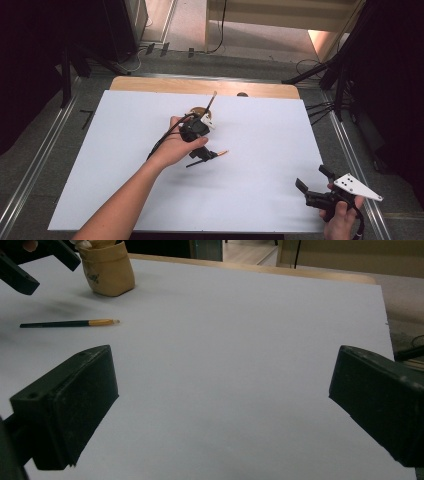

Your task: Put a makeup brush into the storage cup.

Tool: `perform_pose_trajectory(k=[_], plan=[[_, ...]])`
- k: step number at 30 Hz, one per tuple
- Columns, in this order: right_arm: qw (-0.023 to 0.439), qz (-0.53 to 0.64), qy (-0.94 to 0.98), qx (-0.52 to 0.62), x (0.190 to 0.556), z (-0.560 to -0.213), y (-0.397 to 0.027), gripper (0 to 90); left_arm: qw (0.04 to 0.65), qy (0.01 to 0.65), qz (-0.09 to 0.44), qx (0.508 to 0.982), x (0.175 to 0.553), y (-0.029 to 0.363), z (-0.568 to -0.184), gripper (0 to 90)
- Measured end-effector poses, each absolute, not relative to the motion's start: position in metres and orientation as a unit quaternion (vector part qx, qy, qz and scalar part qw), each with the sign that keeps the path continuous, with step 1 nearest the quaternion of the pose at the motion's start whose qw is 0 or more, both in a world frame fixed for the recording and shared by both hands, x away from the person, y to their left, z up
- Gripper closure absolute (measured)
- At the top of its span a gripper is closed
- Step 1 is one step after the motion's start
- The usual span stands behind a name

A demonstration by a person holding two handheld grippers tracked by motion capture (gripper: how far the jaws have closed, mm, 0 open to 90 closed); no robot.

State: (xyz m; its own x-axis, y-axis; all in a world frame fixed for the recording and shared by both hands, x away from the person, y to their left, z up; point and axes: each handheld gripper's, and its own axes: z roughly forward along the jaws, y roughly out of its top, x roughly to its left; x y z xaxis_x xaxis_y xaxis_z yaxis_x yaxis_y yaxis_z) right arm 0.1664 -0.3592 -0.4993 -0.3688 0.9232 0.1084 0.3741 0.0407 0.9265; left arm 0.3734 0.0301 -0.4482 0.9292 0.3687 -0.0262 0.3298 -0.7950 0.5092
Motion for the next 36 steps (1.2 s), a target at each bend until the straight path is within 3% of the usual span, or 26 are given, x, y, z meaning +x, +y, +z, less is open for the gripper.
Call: perform_pose_trajectory(k=[36], plan=[[0.278, 0.492, 0.665, 0.489, 0.167, -0.5, -0.359, 0.0, 0.184, 0.188, 0.008, 0.965, 0.371, 0.013, -0.472, 0.1]])
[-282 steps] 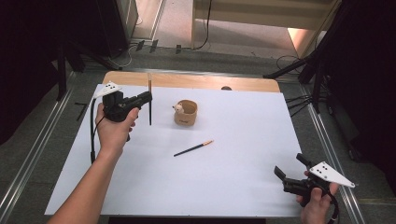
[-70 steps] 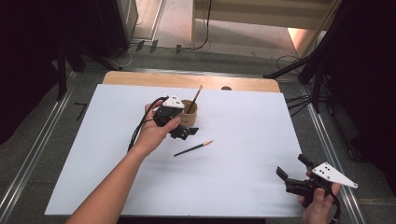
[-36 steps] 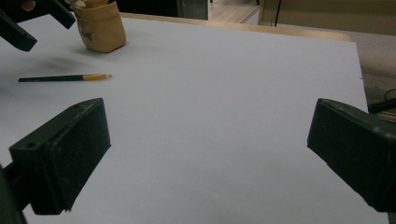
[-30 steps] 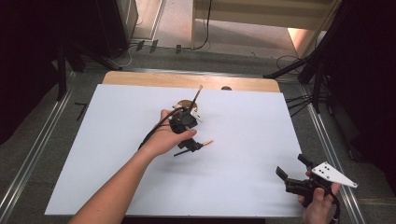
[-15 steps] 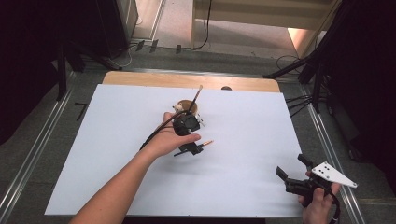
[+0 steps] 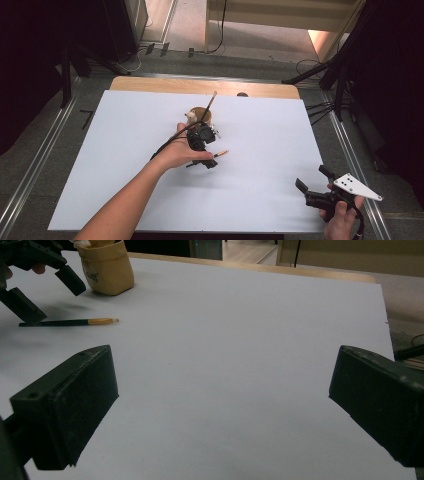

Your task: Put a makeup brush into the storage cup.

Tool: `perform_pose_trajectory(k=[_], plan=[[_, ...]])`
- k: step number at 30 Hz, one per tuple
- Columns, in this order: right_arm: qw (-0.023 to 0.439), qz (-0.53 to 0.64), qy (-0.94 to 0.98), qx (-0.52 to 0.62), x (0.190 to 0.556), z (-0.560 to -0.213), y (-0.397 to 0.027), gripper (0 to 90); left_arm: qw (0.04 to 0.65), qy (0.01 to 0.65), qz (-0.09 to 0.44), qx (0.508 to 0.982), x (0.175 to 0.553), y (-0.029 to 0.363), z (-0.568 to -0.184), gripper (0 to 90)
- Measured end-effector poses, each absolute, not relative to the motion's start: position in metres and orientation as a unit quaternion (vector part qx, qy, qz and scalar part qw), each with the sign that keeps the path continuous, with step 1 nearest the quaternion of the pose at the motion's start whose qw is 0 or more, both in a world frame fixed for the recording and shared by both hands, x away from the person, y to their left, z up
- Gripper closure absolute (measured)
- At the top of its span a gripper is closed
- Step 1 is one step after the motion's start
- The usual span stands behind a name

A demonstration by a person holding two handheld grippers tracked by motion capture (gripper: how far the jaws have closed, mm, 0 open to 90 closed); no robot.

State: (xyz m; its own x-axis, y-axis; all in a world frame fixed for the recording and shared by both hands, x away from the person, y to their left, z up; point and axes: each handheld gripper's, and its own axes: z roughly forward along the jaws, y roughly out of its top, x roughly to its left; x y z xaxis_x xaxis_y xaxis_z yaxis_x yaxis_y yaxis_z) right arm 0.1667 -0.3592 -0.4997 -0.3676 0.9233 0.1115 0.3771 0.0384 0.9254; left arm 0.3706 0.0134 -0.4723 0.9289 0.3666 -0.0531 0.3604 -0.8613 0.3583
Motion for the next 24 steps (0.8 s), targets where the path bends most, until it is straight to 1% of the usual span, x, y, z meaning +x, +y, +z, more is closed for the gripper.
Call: perform_pose_trajectory(k=[1, 2, 4, 8, 11, 12, 13, 16, 19, 22, 24], plan=[[0.278, 0.492, 0.665, 0.489, 0.1667, -0.4997, -0.3591, 0.0, 0.181, 0.193, 0.015, 0.964, 0.3704, 0.0128, -0.473, 1.1], [0.278, 0.492, 0.665, 0.489, 0.1668, -0.4997, -0.3591, 0.0, 0.179, 0.201, 0.023, 0.963, 0.3701, 0.0121, -0.4737, 6.1], [0.278, 0.491, 0.666, 0.488, 0.1668, -0.4999, -0.3592, 0.0, 0.171, 0.209, 0.026, 0.962, 0.3699, 0.0111, -0.4752, 13.5], [0.278, 0.492, 0.665, 0.489, 0.1668, -0.4999, -0.3591, 0.0, 0.169, 0.209, 0.018, 0.963, 0.3691, 0.0108, -0.4765, 17.2], [0.277, 0.492, 0.665, 0.489, 0.1669, -0.5, -0.3593, 0.0, 0.172, 0.202, 0.016, 0.964, 0.3685, 0.0108, -0.4755, 28.8], [0.278, 0.491, 0.665, 0.49, 0.1669, -0.5001, -0.3594, 0.0, 0.171, 0.2, 0.017, 0.965, 0.3685, 0.0107, -0.4753, 36.2], [0.277, 0.491, 0.665, 0.49, 0.167, -0.5001, -0.3593, 0.0, 0.171, 0.201, 0.02, 0.964, 0.3683, 0.0105, -0.4756, 38.9], [0.277, 0.491, 0.665, 0.489, 0.1672, -0.5002, -0.3593, 0.0, 0.166, 0.204, 0.029, 0.964, 0.3694, 0.0102, -0.4756, 41.0], [0.276, 0.491, 0.665, 0.491, 0.167, -0.5001, -0.3593, 0.0, 0.166, 0.203, 0.032, 0.964, 0.3705, 0.0097, -0.4739, 47.9], [0.276, 0.49, 0.665, 0.491, 0.167, -0.5002, -0.3596, 0.0, 0.166, 0.196, 0.031, 0.966, 0.3705, 0.0079, -0.4713, 53.0], [0.276, 0.49, 0.665, 0.491, 0.1671, -0.5003, -0.3597, 0.0, 0.158, 0.189, 0.026, 0.969, 0.3711, 0.0063, -0.47, 59.1]])
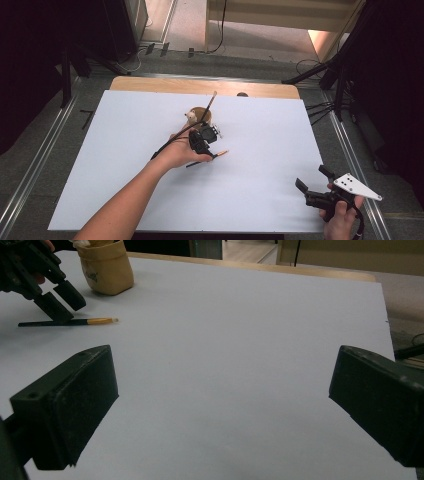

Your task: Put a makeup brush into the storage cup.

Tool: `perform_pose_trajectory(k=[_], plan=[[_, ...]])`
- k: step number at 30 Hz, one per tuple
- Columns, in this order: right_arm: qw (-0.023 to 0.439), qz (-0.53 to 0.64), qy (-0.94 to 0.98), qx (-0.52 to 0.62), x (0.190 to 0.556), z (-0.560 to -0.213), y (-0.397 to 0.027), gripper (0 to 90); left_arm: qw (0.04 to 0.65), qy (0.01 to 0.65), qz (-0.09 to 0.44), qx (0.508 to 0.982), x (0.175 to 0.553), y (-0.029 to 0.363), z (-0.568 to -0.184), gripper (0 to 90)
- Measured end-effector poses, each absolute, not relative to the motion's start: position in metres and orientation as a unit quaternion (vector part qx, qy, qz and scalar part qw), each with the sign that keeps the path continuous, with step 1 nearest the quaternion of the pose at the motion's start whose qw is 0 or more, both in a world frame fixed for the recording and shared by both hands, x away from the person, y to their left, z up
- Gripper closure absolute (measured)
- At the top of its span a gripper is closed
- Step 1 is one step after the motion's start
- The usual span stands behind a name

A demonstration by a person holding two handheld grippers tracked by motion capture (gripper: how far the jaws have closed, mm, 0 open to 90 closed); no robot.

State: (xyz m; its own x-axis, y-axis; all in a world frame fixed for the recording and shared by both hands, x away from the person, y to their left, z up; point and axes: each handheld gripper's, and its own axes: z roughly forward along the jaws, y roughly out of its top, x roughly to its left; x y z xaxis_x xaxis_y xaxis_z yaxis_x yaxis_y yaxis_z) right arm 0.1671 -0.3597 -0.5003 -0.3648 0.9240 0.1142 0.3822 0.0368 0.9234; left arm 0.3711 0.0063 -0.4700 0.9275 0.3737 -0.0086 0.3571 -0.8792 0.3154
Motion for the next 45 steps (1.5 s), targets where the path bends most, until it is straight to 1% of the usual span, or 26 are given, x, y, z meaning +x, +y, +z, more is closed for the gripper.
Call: perform_pose_trajectory(k=[2, 5, 18, 26, 28, 36, 40, 45], plan=[[0.277, 0.49, 0.665, 0.491, 0.167, -0.5, -0.36, 0.0, 0.151, 0.182, 0.016, 0.971, 0.371, 0.004, -0.469, 63.8], [0.276, 0.491, 0.664, 0.491, 0.167, -0.5, -0.36, 0.0, 0.138, 0.17, 0.015, 0.976, 0.37, 0.001, -0.47, 68.3], [0.277, 0.49, 0.665, 0.491, 0.167, -0.5, -0.36, 0.0, 0.119, 0.166, 0.004, 0.979, 0.373, 0.001, -0.473, 73.1], [0.277, 0.489, 0.668, 0.488, 0.167, -0.501, -0.359, 0.0, 0.11, 0.161, 0.008, 0.981, 0.374, -0.002, -0.473, 73.8], [0.277, 0.489, 0.668, 0.488, 0.167, -0.501, -0.359, 0.0, 0.105, 0.161, 0.014, 0.981, 0.373, -0.003, -0.473, 76.5], [0.276, 0.49, 0.668, 0.487, 0.167, -0.501, -0.359, 0.0, 0.091, 0.16, 0.021, 0.983, 0.372, -0.007, -0.473, 79.5], [0.277, 0.489, 0.669, 0.486, 0.167, -0.501, -0.359, 0.0, 0.09, 0.163, 0.021, 0.982, 0.372, -0.008, -0.473, 83.7], [0.276, 0.49, 0.669, 0.487, 0.167, -0.501, -0.359, 0.0, 0.083, 0.16, 0.023, 0.983, 0.372, -0.01, -0.473, 84.3]])
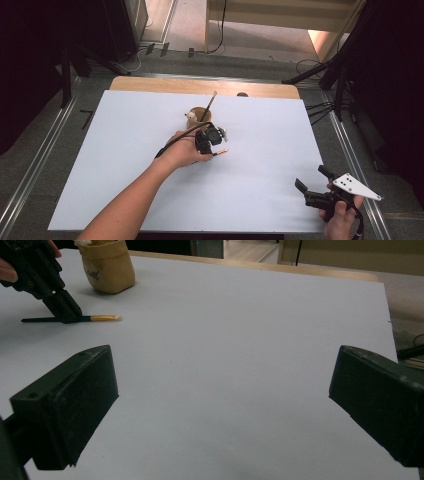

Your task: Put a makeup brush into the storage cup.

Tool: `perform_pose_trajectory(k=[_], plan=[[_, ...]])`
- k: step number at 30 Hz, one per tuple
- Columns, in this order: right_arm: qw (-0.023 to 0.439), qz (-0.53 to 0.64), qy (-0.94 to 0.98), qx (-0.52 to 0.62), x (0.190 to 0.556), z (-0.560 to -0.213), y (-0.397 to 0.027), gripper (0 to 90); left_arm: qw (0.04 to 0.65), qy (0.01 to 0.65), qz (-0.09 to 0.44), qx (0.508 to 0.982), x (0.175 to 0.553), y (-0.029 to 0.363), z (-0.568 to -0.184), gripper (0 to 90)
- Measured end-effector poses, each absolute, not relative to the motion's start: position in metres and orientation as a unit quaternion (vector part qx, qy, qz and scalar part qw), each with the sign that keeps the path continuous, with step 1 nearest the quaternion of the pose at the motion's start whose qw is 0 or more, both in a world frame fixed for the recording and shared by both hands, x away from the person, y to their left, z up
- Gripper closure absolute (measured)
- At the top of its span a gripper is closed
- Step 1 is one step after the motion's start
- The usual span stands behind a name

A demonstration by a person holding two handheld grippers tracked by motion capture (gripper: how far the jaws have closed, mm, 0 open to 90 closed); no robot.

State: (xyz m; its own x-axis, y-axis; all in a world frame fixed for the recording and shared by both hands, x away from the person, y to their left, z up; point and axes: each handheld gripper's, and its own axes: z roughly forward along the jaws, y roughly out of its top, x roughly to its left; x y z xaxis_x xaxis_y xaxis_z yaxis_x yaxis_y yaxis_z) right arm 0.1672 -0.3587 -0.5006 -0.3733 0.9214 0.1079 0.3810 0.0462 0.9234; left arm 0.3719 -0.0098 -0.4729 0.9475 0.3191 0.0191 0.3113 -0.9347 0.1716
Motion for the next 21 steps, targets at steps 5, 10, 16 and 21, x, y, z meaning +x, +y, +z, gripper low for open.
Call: perform_pose_trajectory(k=[5, 10, 16, 21], plan=[[0.276, 0.489, 0.669, 0.487, 0.1672, -0.5006, -0.3587, 0.0, 0.08, 0.157, 0.024, 0.984, 0.3715, -0.0109, -0.4727, 84.4], [0.276, 0.49, 0.669, 0.487, 0.1672, -0.5007, -0.3591, 0.0, 0.079, 0.148, 0.03, 0.985, 0.3705, -0.0112, -0.4725, 84.5], [0.276, 0.49, 0.669, 0.486, 0.1674, -0.5009, -0.3593, 0.0, 0.087, 0.149, 0.021, 0.985, 0.3716, -0.01, -0.4714, 84.7], [0.276, 0.489, 0.669, 0.487, 0.1674, -0.5009, -0.3593, 0.0, 0.102, 0.155, 0.018, 0.983, 0.3718, -0.0087, -0.4678, 84.7]])
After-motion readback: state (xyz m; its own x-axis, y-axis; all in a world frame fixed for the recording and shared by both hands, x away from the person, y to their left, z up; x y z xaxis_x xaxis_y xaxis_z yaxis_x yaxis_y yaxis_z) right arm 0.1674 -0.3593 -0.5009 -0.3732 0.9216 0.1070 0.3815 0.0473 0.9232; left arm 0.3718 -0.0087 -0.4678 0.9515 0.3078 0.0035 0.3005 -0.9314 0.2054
